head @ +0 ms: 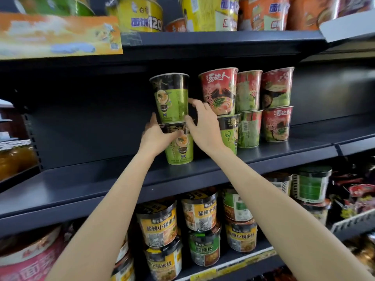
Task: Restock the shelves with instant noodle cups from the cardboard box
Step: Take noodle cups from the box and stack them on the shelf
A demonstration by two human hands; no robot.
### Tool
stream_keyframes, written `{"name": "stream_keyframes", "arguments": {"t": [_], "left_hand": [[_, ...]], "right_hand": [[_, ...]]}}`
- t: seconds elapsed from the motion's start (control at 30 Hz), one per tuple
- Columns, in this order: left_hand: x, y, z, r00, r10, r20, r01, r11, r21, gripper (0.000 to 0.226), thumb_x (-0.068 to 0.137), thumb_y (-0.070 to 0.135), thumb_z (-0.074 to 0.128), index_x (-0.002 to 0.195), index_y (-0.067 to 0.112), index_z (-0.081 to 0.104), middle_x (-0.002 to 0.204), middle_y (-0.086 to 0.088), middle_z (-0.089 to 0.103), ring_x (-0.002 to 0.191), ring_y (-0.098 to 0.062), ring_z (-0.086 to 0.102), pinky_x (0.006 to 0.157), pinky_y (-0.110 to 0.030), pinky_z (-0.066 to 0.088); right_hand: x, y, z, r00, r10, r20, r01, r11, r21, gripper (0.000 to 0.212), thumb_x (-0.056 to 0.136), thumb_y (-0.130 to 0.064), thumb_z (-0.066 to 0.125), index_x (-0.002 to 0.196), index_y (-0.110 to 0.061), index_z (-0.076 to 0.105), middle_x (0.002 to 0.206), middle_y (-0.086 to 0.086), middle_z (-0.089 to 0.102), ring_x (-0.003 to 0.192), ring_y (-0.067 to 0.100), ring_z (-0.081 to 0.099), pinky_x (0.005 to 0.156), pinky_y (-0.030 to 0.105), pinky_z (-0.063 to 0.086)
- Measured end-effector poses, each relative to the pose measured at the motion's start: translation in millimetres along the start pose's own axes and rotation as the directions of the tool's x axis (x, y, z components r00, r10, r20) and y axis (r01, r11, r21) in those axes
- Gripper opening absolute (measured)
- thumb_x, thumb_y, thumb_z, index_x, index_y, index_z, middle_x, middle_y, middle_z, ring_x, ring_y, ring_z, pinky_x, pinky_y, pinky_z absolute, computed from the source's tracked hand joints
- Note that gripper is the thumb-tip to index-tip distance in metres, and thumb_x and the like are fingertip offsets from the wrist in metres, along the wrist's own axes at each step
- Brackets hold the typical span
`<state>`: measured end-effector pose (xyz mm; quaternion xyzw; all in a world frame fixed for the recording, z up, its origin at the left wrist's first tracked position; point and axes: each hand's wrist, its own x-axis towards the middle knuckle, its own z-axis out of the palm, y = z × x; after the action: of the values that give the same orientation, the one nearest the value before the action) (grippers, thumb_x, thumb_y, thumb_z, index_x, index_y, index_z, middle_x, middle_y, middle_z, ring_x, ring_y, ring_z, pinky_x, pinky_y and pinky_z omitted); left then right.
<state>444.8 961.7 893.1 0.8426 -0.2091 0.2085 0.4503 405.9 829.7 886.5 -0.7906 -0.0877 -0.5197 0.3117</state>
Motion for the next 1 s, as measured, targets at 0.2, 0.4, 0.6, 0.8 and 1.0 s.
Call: {"name": "stream_keyframes", "arguments": {"t": [0.2,0.4,0.6,0.8,1.0], "left_hand": [[-71,16,21,0.885,0.357,-0.3,-0.337,0.934,0.116,0.047,0.088,0.035,0.06,0.132,0.025,0.047,0.123,0.01,0.055,0.118,-0.012,0.046,0.081,-0.009,0.028],[-147,48,109,0.722,0.608,-0.33,-0.645,0.764,-0.002,0.02,0.093,0.026,0.05,0.102,0.013,0.063,0.095,0.011,0.061,0.091,-0.008,0.057,0.085,-0.03,0.044],[-254,63,255,0.802,0.597,-0.014,-0.583,0.778,-0.235,0.021,0.093,0.026,0.049,0.098,0.013,0.065,0.09,0.011,0.061,0.085,-0.009,0.059,0.077,-0.028,0.046],[-397,68,402,0.832,0.23,0.505,-0.086,0.952,-0.292,0.022,0.085,0.039,0.05,0.095,0.027,0.065,0.089,0.014,0.068,0.08,-0.002,0.063,0.075,-0.028,0.051],[-482,72,540,0.443,-0.046,0.895,0.057,0.998,0.023,0.018,0.085,0.022,0.064,0.103,0.023,0.068,0.097,0.011,0.071,0.091,-0.006,0.065,0.085,-0.028,0.05]], "right_hand": [[-47,10,-46,0.921,-0.285,-0.265,0.236,0.95,-0.202,0.026,0.092,-0.015,0.054,0.115,-0.01,0.063,0.107,0.001,0.068,0.1,0.018,0.062,0.084,0.03,0.05],[-138,64,-145,0.846,-0.45,-0.284,0.319,0.856,-0.407,0.016,0.091,-0.006,0.057,0.1,-0.003,0.07,0.097,0.009,0.069,0.091,0.027,0.063,0.082,0.034,0.05],[-296,155,-277,0.98,-0.196,-0.035,0.157,0.867,-0.474,0.016,0.087,-0.001,0.06,0.099,-0.002,0.07,0.097,0.013,0.068,0.093,0.028,0.061,0.084,0.036,0.049],[-473,220,-409,0.906,0.387,0.172,-0.232,0.793,-0.564,0.021,0.092,-0.014,0.05,0.11,-0.012,0.061,0.09,0.005,0.067,0.085,0.024,0.06,0.076,0.034,0.045],[-589,268,-507,0.476,0.872,0.111,-0.592,0.411,-0.693,0.028,0.09,-0.017,0.055,0.118,-0.018,0.058,0.103,0.003,0.068,0.094,0.029,0.063,0.07,0.038,0.051]]}}
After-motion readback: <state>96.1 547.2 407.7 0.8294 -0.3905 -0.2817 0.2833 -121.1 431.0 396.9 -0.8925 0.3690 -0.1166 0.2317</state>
